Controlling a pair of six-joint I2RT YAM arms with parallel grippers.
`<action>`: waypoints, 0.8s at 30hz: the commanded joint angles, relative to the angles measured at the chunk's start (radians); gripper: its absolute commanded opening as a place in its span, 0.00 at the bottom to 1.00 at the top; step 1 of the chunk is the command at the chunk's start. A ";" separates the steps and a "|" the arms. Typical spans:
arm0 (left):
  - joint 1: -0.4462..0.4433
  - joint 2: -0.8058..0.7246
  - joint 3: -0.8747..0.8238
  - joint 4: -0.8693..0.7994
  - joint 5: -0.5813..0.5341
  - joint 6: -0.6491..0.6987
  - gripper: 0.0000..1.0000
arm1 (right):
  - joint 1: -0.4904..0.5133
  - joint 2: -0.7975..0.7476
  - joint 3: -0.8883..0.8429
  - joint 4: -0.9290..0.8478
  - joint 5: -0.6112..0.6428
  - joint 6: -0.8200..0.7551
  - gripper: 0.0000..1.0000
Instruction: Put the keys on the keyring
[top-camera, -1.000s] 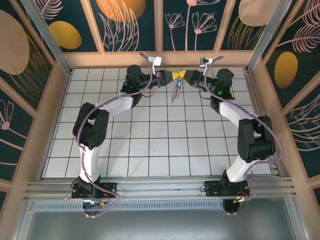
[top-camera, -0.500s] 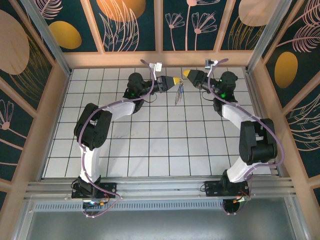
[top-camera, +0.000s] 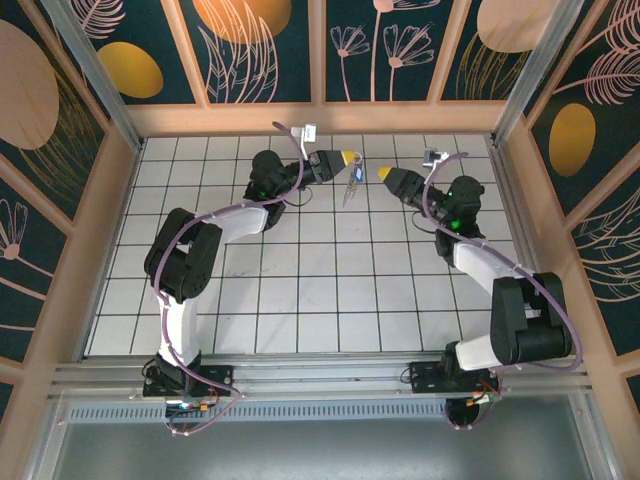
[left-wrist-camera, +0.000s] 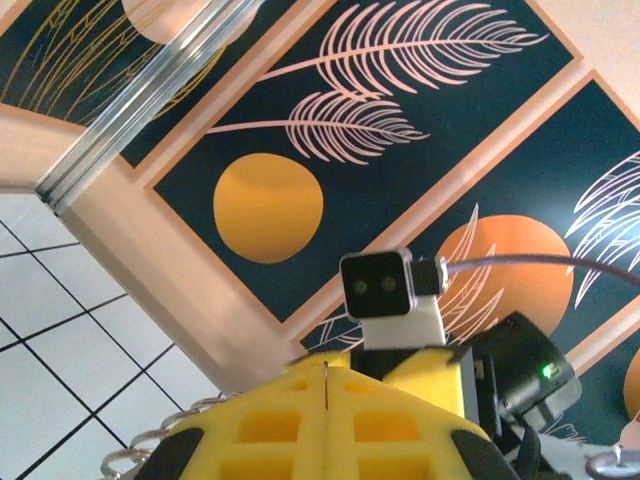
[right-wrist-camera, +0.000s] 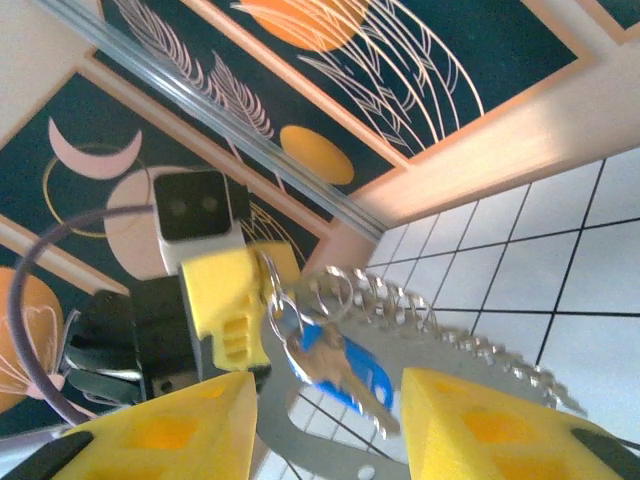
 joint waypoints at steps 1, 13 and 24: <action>0.000 -0.060 -0.009 0.080 -0.034 -0.023 0.00 | 0.050 -0.041 -0.021 -0.022 0.057 -0.131 0.44; -0.004 -0.068 -0.007 0.076 -0.044 -0.030 0.00 | 0.129 -0.040 0.043 -0.140 0.158 -0.292 0.45; -0.008 -0.066 0.002 0.070 -0.044 -0.027 0.00 | 0.168 0.019 0.122 -0.164 0.156 -0.329 0.44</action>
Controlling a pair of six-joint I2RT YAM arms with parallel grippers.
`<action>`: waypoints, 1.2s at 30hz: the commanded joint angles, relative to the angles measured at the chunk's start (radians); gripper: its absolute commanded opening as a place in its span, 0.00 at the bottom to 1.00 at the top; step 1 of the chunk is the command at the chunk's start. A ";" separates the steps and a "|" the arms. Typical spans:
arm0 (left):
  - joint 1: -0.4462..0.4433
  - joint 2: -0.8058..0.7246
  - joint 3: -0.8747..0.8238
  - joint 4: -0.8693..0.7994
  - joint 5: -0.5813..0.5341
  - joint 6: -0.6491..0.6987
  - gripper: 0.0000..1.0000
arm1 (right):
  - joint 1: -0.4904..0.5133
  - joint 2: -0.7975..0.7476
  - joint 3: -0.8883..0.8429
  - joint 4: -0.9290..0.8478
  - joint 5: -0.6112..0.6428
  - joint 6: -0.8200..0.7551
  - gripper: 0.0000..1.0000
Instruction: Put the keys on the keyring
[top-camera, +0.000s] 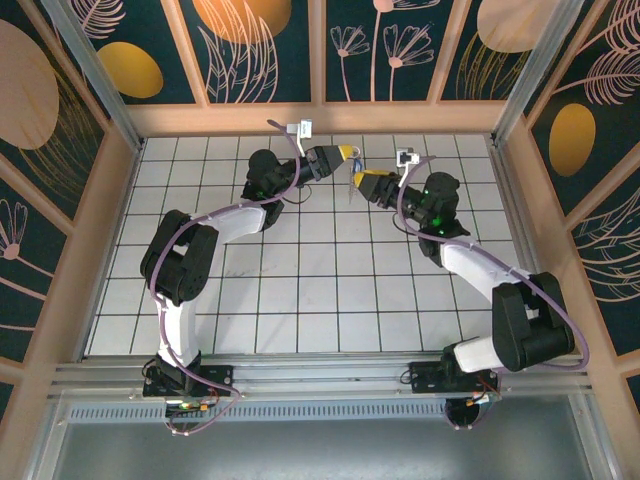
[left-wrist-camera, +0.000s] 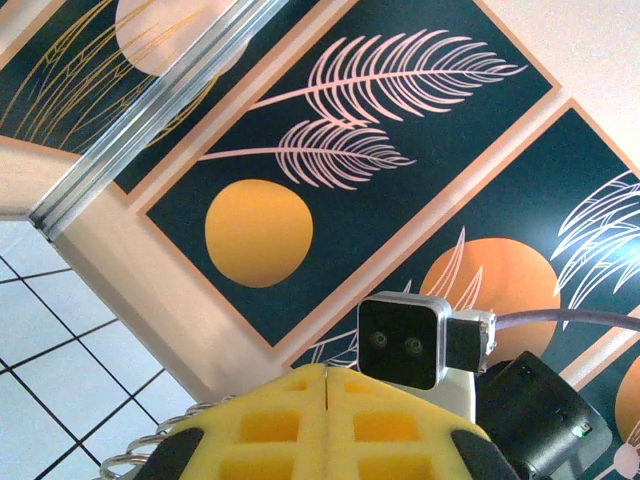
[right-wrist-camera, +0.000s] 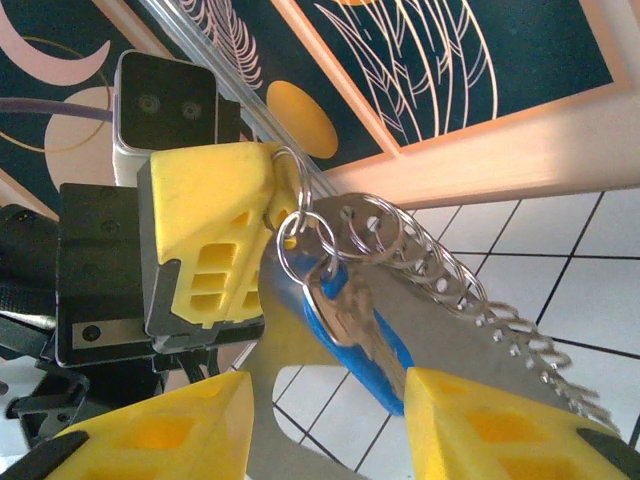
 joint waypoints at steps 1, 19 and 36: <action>-0.008 -0.041 0.007 0.054 -0.013 -0.007 0.00 | 0.011 0.026 0.052 -0.010 0.012 -0.041 0.43; -0.009 -0.035 0.013 0.060 -0.012 -0.006 0.00 | 0.031 0.055 0.083 -0.028 -0.029 -0.083 0.00; -0.013 -0.035 0.016 0.059 -0.014 -0.005 0.00 | 0.076 0.080 0.158 -0.147 -0.103 -0.175 0.00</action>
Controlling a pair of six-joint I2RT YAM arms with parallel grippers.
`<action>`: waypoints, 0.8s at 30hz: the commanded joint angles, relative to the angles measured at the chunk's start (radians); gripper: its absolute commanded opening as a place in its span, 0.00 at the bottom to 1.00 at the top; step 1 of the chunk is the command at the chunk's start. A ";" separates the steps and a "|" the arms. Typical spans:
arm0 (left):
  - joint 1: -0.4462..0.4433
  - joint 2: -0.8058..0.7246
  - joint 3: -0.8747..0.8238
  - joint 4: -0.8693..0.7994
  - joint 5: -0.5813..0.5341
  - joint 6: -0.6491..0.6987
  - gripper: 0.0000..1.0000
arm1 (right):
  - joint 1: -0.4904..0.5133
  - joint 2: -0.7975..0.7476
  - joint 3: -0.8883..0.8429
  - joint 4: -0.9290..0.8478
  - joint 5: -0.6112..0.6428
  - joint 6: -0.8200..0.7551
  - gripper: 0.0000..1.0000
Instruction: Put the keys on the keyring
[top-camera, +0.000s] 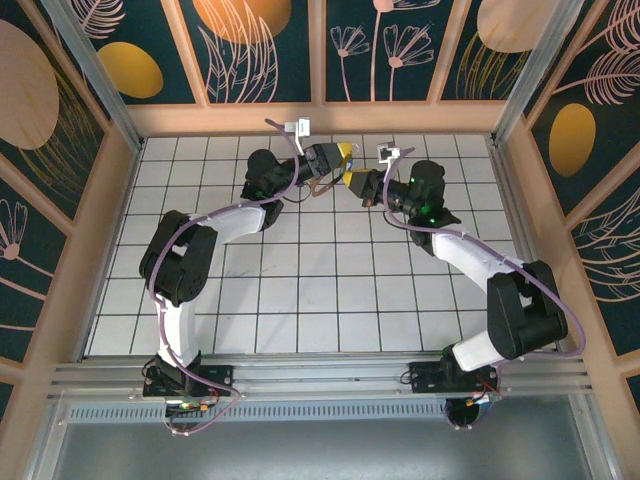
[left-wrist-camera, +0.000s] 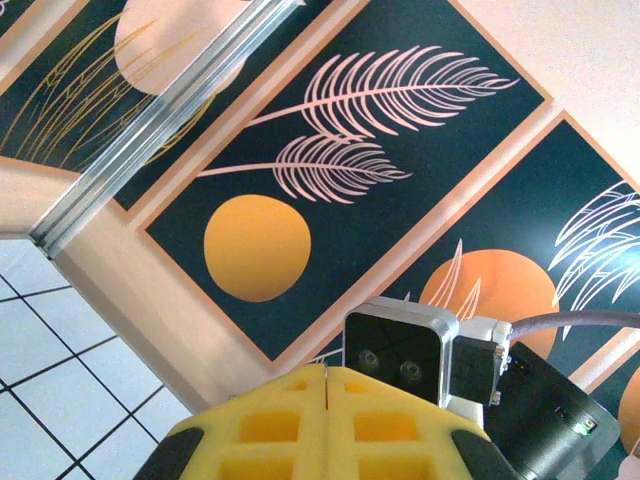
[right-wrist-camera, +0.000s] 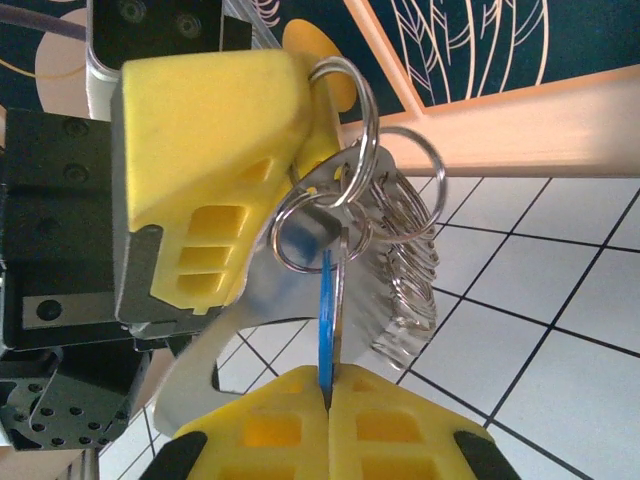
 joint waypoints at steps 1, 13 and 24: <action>-0.011 -0.028 0.016 0.045 0.007 -0.006 0.00 | 0.022 0.013 0.041 -0.006 -0.064 -0.044 0.00; -0.011 -0.030 0.013 0.043 0.009 0.000 0.00 | 0.000 -0.041 0.017 -0.050 -0.031 -0.045 0.29; -0.011 -0.023 0.017 0.059 0.013 -0.008 0.00 | -0.115 -0.212 -0.079 -0.042 -0.050 0.016 0.38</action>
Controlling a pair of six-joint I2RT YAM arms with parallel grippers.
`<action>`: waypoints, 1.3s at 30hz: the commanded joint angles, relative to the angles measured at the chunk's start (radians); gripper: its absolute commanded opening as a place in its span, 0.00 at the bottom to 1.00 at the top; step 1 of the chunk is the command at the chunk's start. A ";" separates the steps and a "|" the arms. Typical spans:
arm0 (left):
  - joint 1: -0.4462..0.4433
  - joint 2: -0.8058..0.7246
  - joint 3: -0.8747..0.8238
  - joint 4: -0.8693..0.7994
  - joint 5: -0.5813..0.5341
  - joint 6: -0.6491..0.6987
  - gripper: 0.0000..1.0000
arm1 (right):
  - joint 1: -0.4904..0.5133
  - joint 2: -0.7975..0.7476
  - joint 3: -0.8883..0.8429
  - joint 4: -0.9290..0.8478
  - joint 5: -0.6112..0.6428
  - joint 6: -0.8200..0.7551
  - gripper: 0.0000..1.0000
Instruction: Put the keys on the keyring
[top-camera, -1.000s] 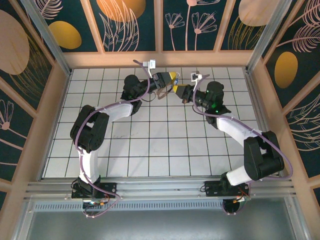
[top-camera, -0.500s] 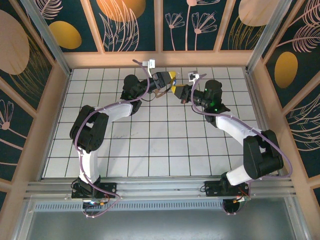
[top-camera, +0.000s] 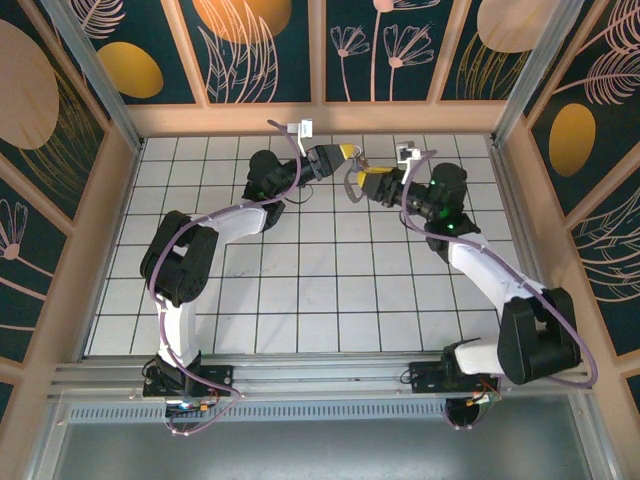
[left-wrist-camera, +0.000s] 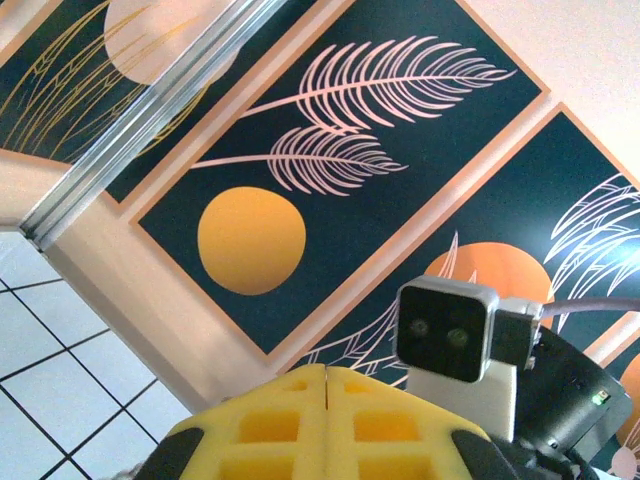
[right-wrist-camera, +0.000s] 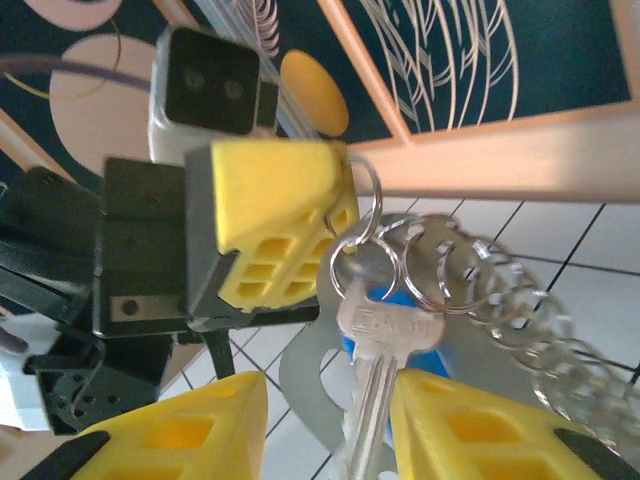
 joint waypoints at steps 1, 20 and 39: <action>-0.004 -0.021 0.017 0.062 0.009 -0.007 0.00 | -0.040 -0.056 -0.026 0.036 -0.020 0.043 0.38; -0.007 -0.031 0.011 0.067 0.012 -0.003 0.00 | -0.056 0.129 0.107 0.315 -0.059 0.391 0.38; -0.016 -0.034 0.022 0.062 0.017 0.000 0.00 | -0.016 0.222 0.151 0.352 -0.066 0.413 0.25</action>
